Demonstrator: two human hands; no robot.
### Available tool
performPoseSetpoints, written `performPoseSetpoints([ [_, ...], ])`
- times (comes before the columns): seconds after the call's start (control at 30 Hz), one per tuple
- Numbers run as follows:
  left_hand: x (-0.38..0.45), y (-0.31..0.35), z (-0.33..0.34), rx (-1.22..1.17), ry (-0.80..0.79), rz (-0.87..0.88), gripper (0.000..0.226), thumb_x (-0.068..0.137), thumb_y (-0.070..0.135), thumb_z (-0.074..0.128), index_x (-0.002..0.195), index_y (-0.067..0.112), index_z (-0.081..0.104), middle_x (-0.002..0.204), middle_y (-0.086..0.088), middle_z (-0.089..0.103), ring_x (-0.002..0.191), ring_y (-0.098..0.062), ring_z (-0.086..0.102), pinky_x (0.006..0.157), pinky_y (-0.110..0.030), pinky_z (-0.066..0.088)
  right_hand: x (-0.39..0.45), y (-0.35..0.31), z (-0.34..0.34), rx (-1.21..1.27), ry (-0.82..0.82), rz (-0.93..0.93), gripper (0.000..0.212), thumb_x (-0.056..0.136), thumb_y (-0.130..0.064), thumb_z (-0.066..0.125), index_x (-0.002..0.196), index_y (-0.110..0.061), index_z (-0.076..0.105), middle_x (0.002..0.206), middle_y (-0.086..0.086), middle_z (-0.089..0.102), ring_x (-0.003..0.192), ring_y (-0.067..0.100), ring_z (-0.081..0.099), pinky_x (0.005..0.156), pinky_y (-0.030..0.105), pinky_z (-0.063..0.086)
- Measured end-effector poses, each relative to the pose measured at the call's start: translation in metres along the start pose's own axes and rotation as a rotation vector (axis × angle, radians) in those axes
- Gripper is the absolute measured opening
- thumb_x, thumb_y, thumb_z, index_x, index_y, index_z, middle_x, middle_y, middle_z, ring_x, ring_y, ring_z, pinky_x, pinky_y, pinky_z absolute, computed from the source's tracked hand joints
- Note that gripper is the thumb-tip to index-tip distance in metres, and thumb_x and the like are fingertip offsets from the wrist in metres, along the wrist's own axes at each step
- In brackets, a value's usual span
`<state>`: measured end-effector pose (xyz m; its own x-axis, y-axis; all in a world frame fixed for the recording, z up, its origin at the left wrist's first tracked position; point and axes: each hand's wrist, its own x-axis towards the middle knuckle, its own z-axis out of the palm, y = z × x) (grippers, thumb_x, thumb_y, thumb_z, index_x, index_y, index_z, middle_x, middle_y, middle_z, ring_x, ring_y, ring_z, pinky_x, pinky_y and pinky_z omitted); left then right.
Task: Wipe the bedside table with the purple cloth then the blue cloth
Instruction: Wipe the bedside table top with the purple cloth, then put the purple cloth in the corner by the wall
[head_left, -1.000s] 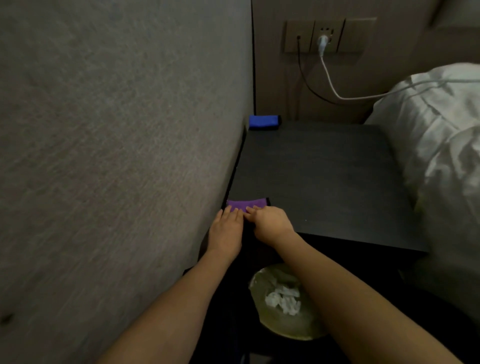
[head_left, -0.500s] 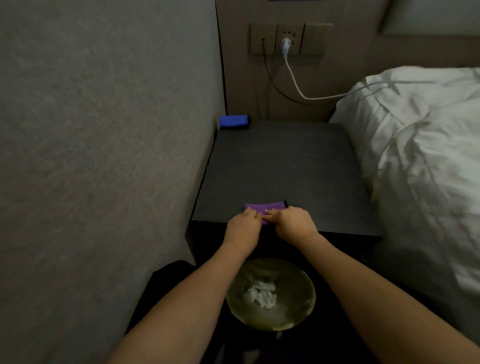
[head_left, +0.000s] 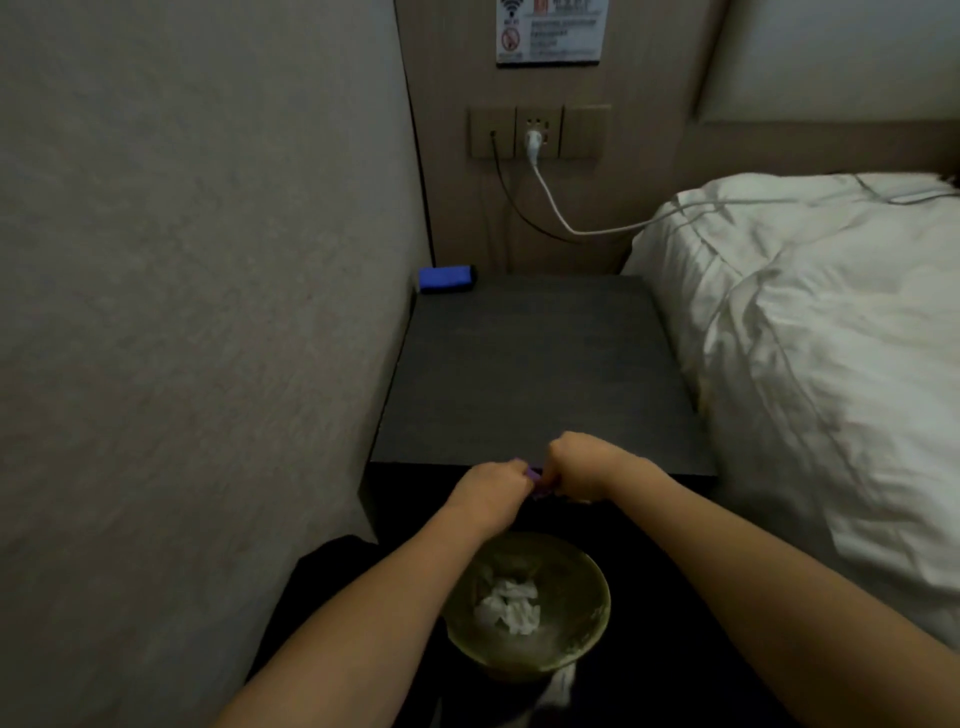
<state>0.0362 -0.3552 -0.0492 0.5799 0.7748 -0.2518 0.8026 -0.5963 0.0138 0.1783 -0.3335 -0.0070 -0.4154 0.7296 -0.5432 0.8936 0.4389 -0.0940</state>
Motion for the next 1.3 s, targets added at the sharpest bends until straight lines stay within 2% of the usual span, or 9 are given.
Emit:
performPoseSetpoints([
  [0.2, 0.001, -0.008, -0.022, -0.981, 0.38, -0.657, 0.03, 0.084, 0.011, 0.051, 0.102, 0.011, 0.074, 0.108, -0.008, 0.072, 0.104, -0.024, 0.064, 0.085, -0.023, 0.047, -0.016, 0.009, -0.03, 0.051, 0.124, -0.024, 0.026, 0.09, -0.019, 0.056, 0.111, -0.017, 0.07, 0.108, 0.01, 0.07, 0.1, 0.026, 0.063, 0.085, 0.032, 0.047],
  [0.3, 0.009, -0.025, -0.032, -1.52, 0.061, -1.028, 0.027, 0.089, 0.027, 0.052, 0.093, 0.002, 0.062, 0.092, -0.011, 0.065, 0.093, -0.029, 0.064, 0.083, -0.034, 0.048, -0.018, 0.01, -0.041, 0.068, 0.174, -0.057, 0.026, 0.088, -0.015, 0.057, 0.109, -0.018, 0.071, 0.106, 0.008, 0.071, 0.099, 0.025, 0.063, 0.083, 0.03, 0.047],
  [0.5, 0.015, -0.025, -0.032, -1.644, -0.306, -0.931, 0.024, 0.092, 0.012, 0.053, 0.069, 0.009, 0.053, 0.071, -0.005, 0.055, 0.063, -0.014, 0.052, 0.053, -0.024, 0.047, -0.013, 0.003, -0.034, 0.147, 0.126, -0.152, 0.029, 0.085, -0.011, 0.059, 0.109, -0.022, 0.071, 0.104, 0.004, 0.072, 0.095, 0.02, 0.064, 0.075, 0.021, 0.04],
  [0.7, 0.027, -0.029, -0.045, -1.646, 0.012, -0.779, 0.012, 0.086, -0.007, 0.058, 0.088, 0.002, 0.065, 0.058, -0.005, 0.064, 0.063, -0.016, 0.056, 0.056, -0.024, 0.051, -0.008, 0.027, -0.03, 0.557, -0.015, -0.097, 0.033, 0.076, -0.013, 0.074, 0.108, -0.017, 0.071, 0.11, 0.004, 0.071, 0.088, 0.006, 0.061, 0.087, 0.021, 0.046],
  [0.87, 0.034, -0.048, -0.07, -1.664, 0.1, -0.635, 0.023, 0.088, -0.008, 0.055, 0.077, 0.01, 0.06, 0.075, -0.004, 0.061, 0.068, -0.012, 0.056, 0.057, -0.018, 0.051, 0.014, 0.057, -0.036, 0.762, 0.428, 0.139, 0.039, 0.073, -0.021, 0.079, 0.109, -0.011, 0.07, 0.11, 0.006, 0.07, 0.096, 0.011, 0.063, 0.087, 0.021, 0.043],
  [0.97, 0.043, -0.066, -0.084, -1.733, 0.138, -0.604, 0.019, 0.09, -0.005, 0.054, 0.083, 0.011, 0.06, 0.082, -0.005, 0.06, 0.073, -0.013, 0.057, 0.065, -0.023, 0.05, 0.029, 0.064, -0.033, 1.231, 0.375, 0.215, 0.057, 0.077, -0.019, 0.075, 0.128, -0.007, 0.054, 0.12, 0.009, 0.062, 0.109, 0.02, 0.058, 0.087, 0.027, 0.044],
  [1.1, 0.059, -0.089, -0.098, -1.863, 0.248, -0.617, 0.014, 0.092, -0.003, 0.053, 0.09, 0.009, 0.06, 0.084, -0.006, 0.059, 0.075, -0.014, 0.058, 0.062, -0.021, 0.054, 0.05, 0.066, -0.033, 1.713, 0.214, 0.133, 0.037, 0.083, -0.01, 0.065, 0.118, -0.005, 0.059, 0.087, 0.001, 0.075, 0.078, 0.012, 0.07, 0.062, 0.022, 0.054],
  [1.23, 0.084, -0.115, -0.102, -1.916, 0.313, -0.669, 0.012, 0.09, -0.001, 0.055, 0.094, 0.009, 0.061, 0.089, -0.008, 0.06, 0.08, -0.017, 0.06, 0.074, -0.027, 0.052, 0.082, 0.07, -0.05, 1.766, 0.305, 0.148, 0.02, 0.082, -0.011, 0.064, 0.102, -0.009, 0.066, 0.1, 0.01, 0.07, 0.095, 0.023, 0.066, 0.089, 0.038, 0.052],
  [1.3, 0.102, -0.129, -0.105, -1.932, 0.347, -0.688, 0.013, 0.09, -0.002, 0.056, 0.088, 0.01, 0.059, 0.089, -0.008, 0.06, 0.079, -0.017, 0.059, 0.074, -0.027, 0.051, 0.098, 0.075, -0.063, 1.818, 0.319, 0.126, 0.013, 0.083, -0.012, 0.063, 0.095, -0.01, 0.065, 0.099, 0.01, 0.069, 0.092, 0.023, 0.066, 0.081, 0.036, 0.053],
])
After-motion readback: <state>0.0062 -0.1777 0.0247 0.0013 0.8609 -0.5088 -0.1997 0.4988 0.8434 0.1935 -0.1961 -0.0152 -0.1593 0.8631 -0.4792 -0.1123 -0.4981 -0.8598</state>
